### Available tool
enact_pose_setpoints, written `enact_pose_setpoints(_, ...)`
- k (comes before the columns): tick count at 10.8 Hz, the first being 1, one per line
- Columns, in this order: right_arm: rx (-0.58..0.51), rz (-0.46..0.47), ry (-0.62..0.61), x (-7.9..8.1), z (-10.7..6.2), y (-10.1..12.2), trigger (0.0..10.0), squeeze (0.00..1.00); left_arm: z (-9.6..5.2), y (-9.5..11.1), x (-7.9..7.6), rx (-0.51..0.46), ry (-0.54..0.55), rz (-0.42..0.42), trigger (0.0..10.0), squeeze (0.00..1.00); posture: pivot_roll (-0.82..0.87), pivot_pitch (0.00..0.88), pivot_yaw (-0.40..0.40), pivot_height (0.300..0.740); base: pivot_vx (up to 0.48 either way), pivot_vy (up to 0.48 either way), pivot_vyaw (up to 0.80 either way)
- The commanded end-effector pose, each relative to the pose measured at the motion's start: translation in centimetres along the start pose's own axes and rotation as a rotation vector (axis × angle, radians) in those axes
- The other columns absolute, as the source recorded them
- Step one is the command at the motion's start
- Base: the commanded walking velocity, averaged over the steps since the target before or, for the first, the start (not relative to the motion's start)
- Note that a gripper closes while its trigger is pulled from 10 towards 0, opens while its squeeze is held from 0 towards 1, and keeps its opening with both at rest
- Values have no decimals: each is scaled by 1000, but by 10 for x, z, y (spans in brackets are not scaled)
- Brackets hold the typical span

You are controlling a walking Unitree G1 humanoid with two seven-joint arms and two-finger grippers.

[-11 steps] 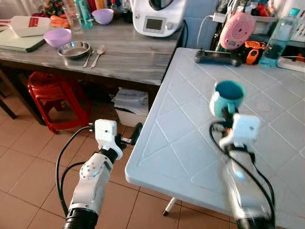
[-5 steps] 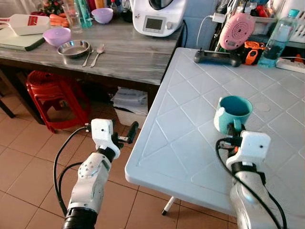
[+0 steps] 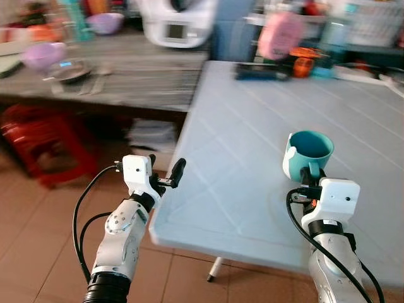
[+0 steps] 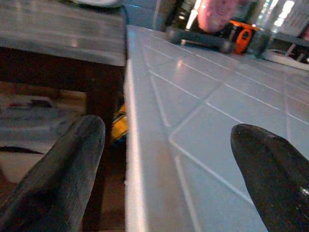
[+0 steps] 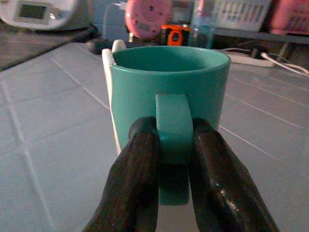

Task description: Setting the table

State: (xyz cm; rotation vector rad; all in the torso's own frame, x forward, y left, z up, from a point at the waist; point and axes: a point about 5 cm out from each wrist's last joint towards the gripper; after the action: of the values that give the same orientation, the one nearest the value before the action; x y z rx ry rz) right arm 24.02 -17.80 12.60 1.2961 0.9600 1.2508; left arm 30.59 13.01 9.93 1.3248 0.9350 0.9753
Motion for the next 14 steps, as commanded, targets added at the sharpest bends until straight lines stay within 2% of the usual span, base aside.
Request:
enact_pose_setpoints(1,-18,-1,21,4,0,5,10000,0,0,0,1,5,-6,4,10000,0,31,44,23,740,0,285,-800)
enact_pose_setpoints(14,-15,-16,68,10,11,5,10000,0,2,2,-5,-25,-50,8,10000,0,22,46,24,740,0,423,0)
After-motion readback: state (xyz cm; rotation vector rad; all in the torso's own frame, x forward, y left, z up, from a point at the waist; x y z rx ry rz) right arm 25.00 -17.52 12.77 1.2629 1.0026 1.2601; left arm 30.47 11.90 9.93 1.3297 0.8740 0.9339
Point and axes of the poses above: a point about 5 cm out from each wrist's last joint towards the gripper, its own z axis pointing out of the wrist towards the gripper, its own y axis along the axis of the wrist's last joint, x = y × z, and after that the axes turned 13 degrees about z, right-handed
